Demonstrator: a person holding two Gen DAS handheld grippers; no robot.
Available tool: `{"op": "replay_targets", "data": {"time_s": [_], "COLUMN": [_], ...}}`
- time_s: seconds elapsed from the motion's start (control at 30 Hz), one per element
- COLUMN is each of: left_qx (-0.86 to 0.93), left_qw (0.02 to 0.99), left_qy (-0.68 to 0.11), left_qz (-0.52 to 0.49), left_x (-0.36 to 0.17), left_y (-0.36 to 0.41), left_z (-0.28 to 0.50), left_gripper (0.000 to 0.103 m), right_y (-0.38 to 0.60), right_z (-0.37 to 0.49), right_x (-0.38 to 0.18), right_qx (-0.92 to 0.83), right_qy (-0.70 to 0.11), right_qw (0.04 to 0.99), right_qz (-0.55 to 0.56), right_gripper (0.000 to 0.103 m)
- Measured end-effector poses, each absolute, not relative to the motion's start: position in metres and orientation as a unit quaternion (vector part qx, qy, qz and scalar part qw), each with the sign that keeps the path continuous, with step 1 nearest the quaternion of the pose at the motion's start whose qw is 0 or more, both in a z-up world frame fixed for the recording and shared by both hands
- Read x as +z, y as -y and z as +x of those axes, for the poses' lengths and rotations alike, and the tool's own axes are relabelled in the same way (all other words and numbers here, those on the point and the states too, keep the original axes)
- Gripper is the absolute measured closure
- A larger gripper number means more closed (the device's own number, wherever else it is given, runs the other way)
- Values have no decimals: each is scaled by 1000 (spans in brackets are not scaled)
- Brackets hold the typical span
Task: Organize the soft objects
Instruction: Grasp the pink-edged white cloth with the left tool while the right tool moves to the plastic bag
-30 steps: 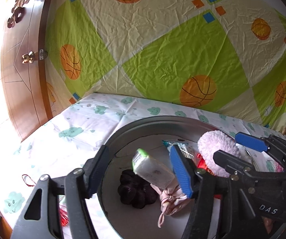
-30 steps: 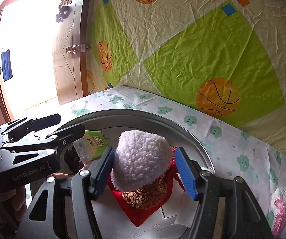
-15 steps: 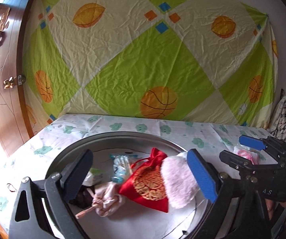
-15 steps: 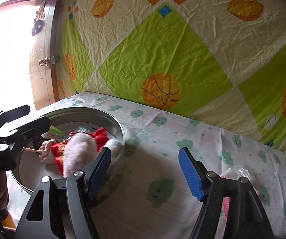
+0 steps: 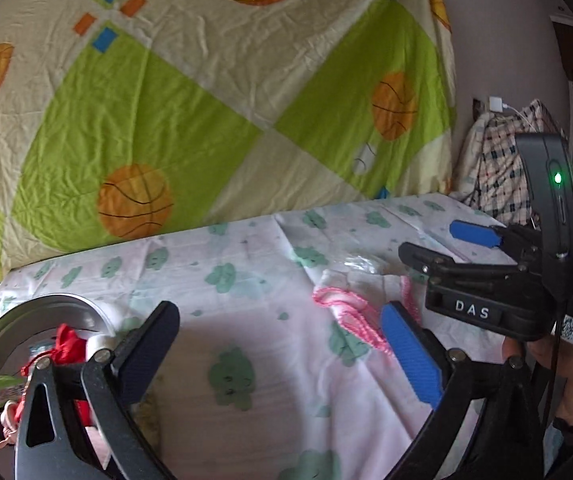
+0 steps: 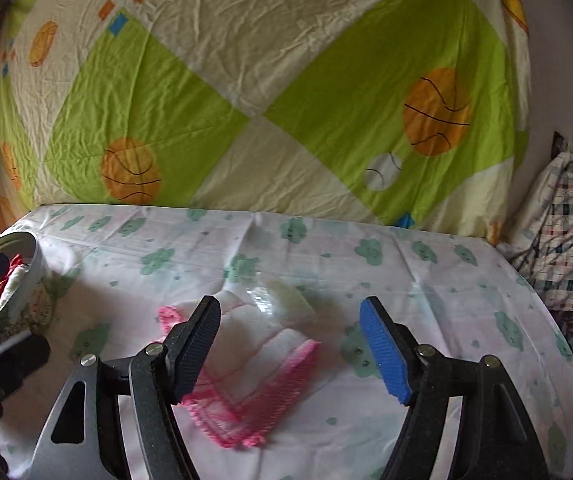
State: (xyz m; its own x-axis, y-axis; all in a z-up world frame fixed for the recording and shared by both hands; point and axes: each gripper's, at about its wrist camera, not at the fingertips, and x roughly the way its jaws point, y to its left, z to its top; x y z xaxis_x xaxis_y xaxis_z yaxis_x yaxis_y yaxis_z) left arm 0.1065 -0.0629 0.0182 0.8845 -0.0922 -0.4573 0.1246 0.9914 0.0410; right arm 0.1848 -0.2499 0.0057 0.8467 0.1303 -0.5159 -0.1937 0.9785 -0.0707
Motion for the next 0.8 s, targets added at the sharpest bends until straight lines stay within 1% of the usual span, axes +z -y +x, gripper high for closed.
{"op": "replay_targets", "data": {"time_s": [0.27, 0.53, 0.63, 0.67, 0.7, 0.73, 0.77, 0.8], "left_qx": [-116, -147, -149, -151, -154, -158, -161, -162], "left_qw": [950, 927, 918, 915, 912, 909, 905, 901], "left_qy": [-283, -339, -361, -368, -374, -380, -389, -398], "left_qz": [71, 71, 67, 69, 70, 69, 67, 64], "left_x": [-3, -22, -31, -35, -38, -41, -45, -49], "left_y": [131, 155, 157, 158, 159, 159, 159, 159], "left_z": [151, 194, 208, 211, 214, 216, 219, 222], "left_gripper": [1, 1, 4, 10, 21, 29, 47, 60], "right_y": [305, 315, 313, 313, 312, 311, 311, 310], "right_z": [204, 210, 210, 210, 210, 211, 211, 211], "right_x": [-2, -14, -15, -15, -15, -15, -16, -16], "right_qx": [29, 39, 41, 41, 43, 44, 44, 44], "right_qy": [-280, -294, -292, -291, -291, -291, -292, -293], "right_qw": [959, 955, 955, 956, 956, 956, 955, 955], "right_qz": [-24, 2, 0, -1, -2, -2, -3, -4], "right_gripper": [29, 29, 29, 29, 28, 28, 28, 28]}}
